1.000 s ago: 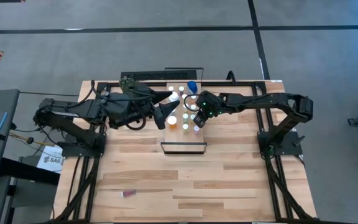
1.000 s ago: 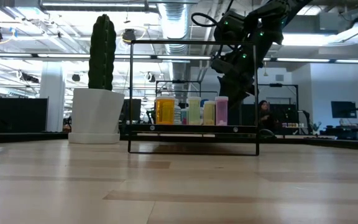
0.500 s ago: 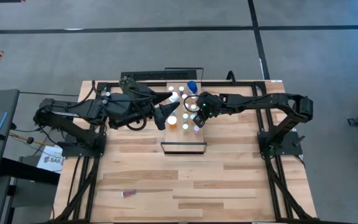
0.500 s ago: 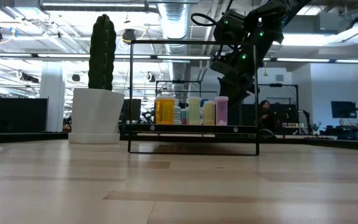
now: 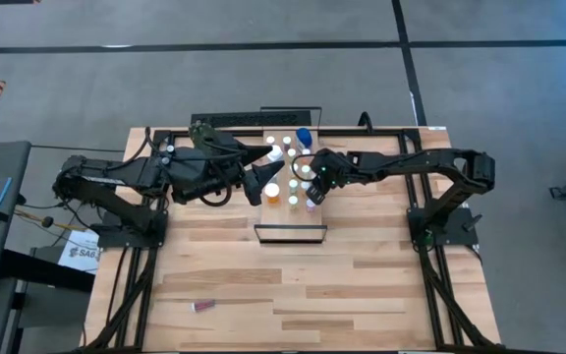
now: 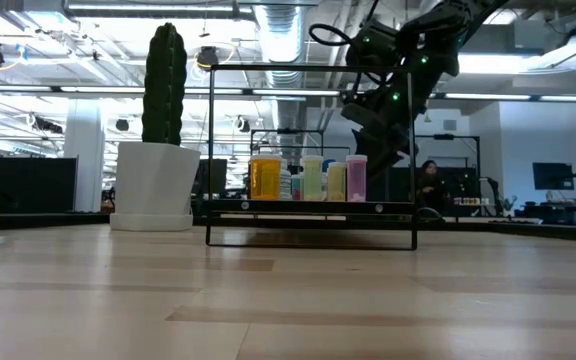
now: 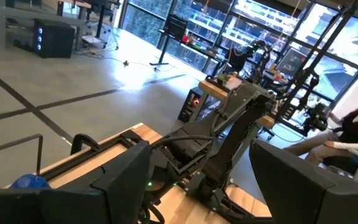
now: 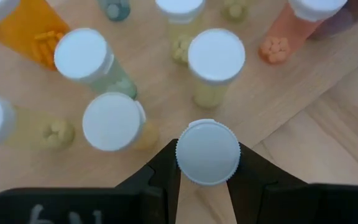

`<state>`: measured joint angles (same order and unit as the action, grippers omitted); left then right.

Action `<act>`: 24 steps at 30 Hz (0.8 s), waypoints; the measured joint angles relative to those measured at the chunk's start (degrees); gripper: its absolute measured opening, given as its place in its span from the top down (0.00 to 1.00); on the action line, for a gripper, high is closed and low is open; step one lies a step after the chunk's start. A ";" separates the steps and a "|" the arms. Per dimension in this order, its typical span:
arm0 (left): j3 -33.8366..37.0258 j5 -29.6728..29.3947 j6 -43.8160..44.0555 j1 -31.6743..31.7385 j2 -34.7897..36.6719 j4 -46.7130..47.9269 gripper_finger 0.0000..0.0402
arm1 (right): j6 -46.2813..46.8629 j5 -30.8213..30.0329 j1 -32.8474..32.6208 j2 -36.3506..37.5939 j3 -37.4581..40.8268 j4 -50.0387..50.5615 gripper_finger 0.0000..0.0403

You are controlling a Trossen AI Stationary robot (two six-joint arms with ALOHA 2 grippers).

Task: Pick and place medicine bottles onto shelf by color
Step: Put the right blue pill bottle on the shelf

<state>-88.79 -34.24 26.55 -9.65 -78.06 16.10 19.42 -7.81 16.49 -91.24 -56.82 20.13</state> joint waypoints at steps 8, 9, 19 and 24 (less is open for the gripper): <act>0.00 -0.74 -0.46 0.00 0.00 -0.02 0.34 | -0.59 0.02 0.04 0.00 0.00 -2.62 0.69; 0.00 -0.76 -0.50 0.00 0.00 -0.02 0.34 | -0.61 0.03 0.04 0.00 0.00 -2.64 0.69; 0.00 -0.92 -0.59 0.00 0.00 -0.02 0.34 | -0.42 0.38 0.02 0.00 -0.02 -2.23 0.64; 0.00 -0.90 -0.61 0.00 0.00 -0.02 0.34 | -0.42 0.42 0.02 0.00 -0.02 -1.09 0.61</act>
<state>-88.79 -35.14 25.93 -9.65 -78.06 16.08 19.00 -7.40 16.51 -91.24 -56.84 19.05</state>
